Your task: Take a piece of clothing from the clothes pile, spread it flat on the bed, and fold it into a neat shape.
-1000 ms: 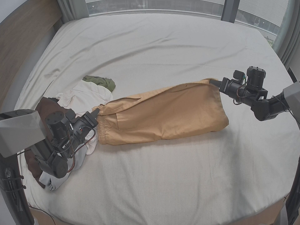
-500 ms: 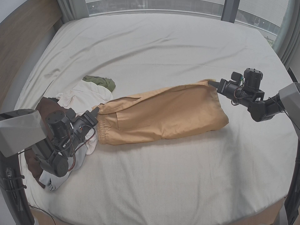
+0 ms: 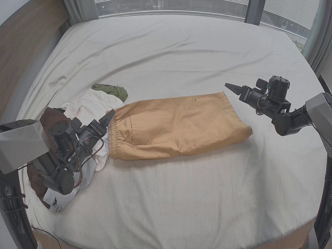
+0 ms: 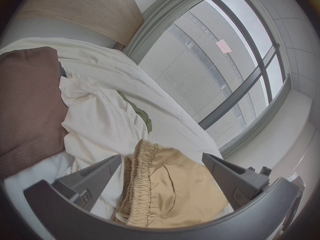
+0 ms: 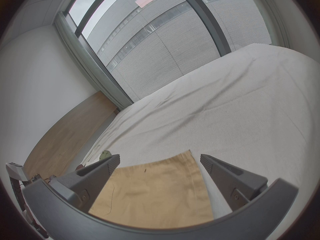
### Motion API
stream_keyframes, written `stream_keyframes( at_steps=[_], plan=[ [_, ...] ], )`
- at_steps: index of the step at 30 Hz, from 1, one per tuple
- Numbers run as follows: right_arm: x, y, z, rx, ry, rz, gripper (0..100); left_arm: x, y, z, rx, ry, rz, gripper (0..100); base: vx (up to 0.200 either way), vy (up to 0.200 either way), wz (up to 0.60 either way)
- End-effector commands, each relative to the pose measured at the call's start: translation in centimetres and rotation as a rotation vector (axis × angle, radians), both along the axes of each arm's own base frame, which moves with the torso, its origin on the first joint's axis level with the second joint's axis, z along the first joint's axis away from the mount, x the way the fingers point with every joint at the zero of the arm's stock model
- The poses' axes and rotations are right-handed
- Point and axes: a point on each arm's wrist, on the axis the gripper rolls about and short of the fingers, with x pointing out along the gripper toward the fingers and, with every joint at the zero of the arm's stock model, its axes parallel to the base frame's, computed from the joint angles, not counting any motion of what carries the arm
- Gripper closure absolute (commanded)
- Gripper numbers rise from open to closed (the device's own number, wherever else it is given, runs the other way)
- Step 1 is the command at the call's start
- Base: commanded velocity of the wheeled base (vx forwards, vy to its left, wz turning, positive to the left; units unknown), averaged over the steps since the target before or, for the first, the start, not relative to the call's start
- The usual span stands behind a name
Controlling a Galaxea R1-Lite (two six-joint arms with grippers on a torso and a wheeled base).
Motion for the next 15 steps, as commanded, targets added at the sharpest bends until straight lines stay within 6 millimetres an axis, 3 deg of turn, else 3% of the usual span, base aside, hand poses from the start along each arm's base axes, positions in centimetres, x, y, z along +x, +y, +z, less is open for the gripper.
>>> stream_keyframes(
  at_steps=[1, 3, 7, 15],
  plan=[
    [-2.8, -0.3, 1.2, -0.002, 0.022, 0.002, 0, -1.2, -0.1, 2.1, -0.023, -0.038, -0.01, 0, 0.0, 0.0, 0.0],
    [-4.9, -0.5, 0.5, -0.006, 0.076, 0.005, 0, -2.7, 0.0, 3.3, -0.033, -0.049, -0.043, 0, 0.0, 0.0, 0.0],
    [-6.8, -0.7, -0.5, -0.002, 0.144, 0.002, 0, -4.3, -0.4, 3.4, -0.024, -0.028, -0.126, 0, 0.0, 0.0, 0.0],
    [-11.6, 0.7, -1.6, -0.023, 0.245, 0.054, 0, -6.5, -0.7, 1.5, 0.077, 0.045, -0.22, 0, 0.0, 0.0, 0.0]
  ],
)
